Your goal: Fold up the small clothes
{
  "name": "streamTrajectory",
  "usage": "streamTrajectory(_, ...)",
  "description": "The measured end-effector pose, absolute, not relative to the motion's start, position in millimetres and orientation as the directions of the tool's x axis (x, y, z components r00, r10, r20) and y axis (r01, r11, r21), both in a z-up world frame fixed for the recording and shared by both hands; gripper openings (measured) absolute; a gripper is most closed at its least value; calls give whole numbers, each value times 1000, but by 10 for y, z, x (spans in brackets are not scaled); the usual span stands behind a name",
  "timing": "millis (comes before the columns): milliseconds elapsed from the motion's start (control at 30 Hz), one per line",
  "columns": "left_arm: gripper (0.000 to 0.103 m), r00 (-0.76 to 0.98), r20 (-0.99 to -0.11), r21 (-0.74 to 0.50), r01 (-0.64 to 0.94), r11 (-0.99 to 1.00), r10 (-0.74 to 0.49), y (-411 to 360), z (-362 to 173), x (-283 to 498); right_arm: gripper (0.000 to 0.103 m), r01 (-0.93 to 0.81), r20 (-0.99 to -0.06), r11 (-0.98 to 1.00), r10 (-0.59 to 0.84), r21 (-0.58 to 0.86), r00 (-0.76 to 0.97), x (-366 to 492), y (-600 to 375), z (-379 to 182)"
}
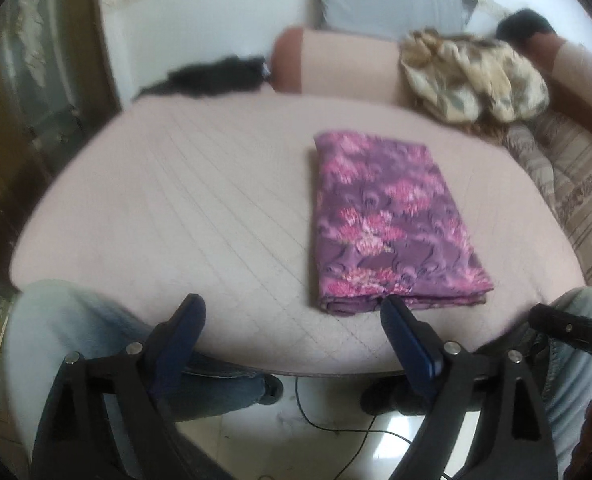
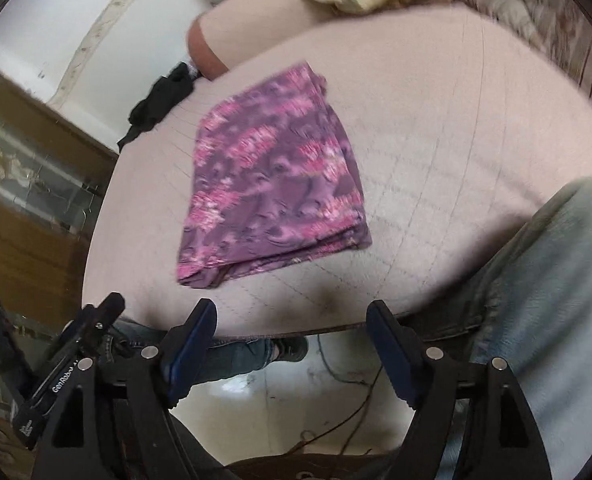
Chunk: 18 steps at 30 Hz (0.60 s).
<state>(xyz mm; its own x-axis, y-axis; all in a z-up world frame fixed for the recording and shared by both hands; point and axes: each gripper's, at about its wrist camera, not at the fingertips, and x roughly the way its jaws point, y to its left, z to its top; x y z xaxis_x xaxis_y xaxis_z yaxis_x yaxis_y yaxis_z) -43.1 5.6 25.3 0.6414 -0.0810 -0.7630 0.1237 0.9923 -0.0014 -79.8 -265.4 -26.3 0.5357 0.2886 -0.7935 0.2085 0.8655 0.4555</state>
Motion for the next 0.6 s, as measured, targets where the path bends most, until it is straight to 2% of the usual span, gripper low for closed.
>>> streamTrajectory(200,90,706,-707,58,114,992,-40,25,770,-674,83,151,-759,922,190,355,623,-934,-2526,391)
streamTrajectory(267,93,703,-710,62,122,991,-42,-7,896,-725,83,130,-736,934,171,334,655,-995,-2488,605)
streamTrajectory(600,93,764,-645,119,104,987,-2,-66,1426,-999,91,81,-589,975,59,207,806,-1457,-2365,1549)
